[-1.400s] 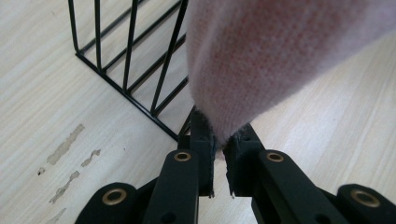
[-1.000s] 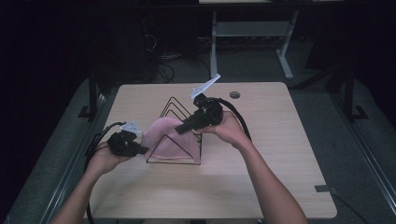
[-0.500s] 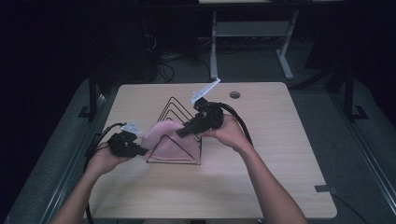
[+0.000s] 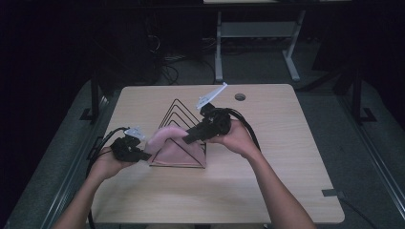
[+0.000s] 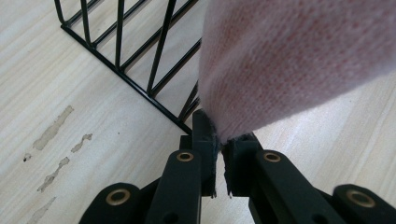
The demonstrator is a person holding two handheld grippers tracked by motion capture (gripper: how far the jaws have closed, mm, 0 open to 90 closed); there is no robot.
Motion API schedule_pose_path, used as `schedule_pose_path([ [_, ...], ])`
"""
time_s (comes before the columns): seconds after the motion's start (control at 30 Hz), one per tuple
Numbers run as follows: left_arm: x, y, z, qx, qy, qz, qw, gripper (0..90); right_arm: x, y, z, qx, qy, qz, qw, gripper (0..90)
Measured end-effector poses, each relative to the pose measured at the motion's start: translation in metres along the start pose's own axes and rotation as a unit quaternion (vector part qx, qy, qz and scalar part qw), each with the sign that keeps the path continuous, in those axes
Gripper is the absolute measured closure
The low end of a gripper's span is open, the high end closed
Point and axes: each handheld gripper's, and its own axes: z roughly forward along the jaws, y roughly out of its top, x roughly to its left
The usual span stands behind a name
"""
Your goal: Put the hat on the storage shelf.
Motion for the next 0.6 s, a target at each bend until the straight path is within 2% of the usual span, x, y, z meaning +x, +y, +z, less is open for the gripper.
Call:
schedule_pose_path([
  [0.1,0.001,-0.001,0.001,0.006,0.0,0.002,1.0,84.6,0.001,-0.002,0.0,0.002,0.004,-0.001,1.0,73.4],
  [0.13,0.001,-0.001,0.002,0.008,0.002,0.003,1.0,84.6,0.001,-0.002,0.001,0.003,0.003,-0.009,1.0,74.6],
  [0.2,0.001,-0.002,0.003,0.009,0.004,0.002,1.0,84.6,0.002,-0.002,0.003,0.008,0.007,-0.005,0.9999,78.6],
  [0.23,0.001,-0.002,0.003,0.012,0.005,0.005,0.9999,84.6,0.002,-0.001,0.005,0.009,0.004,-0.017,0.9998,79.6],
  [0.37,0.002,-0.002,0.004,0.014,0.005,0.009,0.9998,83.9,0.003,0.0,0.009,0.018,0.004,-0.016,0.9997,82.4],
  [0.4,0.002,-0.002,0.003,0.01,0.005,0.009,0.9999,82.4,0.004,0.001,0.009,0.02,0.002,-0.013,0.9997,82.6],
  [0.43,0.002,-0.002,0.002,0.004,0.002,0.001,1.0,76.7,0.003,0.0,0.009,0.02,0.001,-0.014,0.9997,82.7],
  [0.47,0.002,-0.002,0.0,0.0,-0.007,0.001,1.0,71.3,0.003,0.0,0.009,0.019,0.0,-0.016,0.9997,82.7],
  [0.5,0.002,-0.002,-0.002,-0.001,-0.006,0.004,1.0,69.9,0.003,0.001,0.008,0.019,-0.001,-0.016,0.9997,82.7],
  [0.53,0.002,-0.001,-0.004,0.003,-0.005,0.01,0.9999,69.9,0.003,0.001,0.007,0.019,-0.001,-0.015,0.9997,82.7],
  [0.57,0.001,-0.001,-0.005,-0.003,-0.007,0.007,0.9999,71.7,0.002,0.001,0.007,0.019,-0.003,-0.02,0.9996,82.7],
  [0.6,0.001,0.0,-0.006,-0.003,-0.005,0.008,1.0,77.0,0.003,0.003,0.006,0.021,-0.003,-0.019,0.9996,82.8],
])
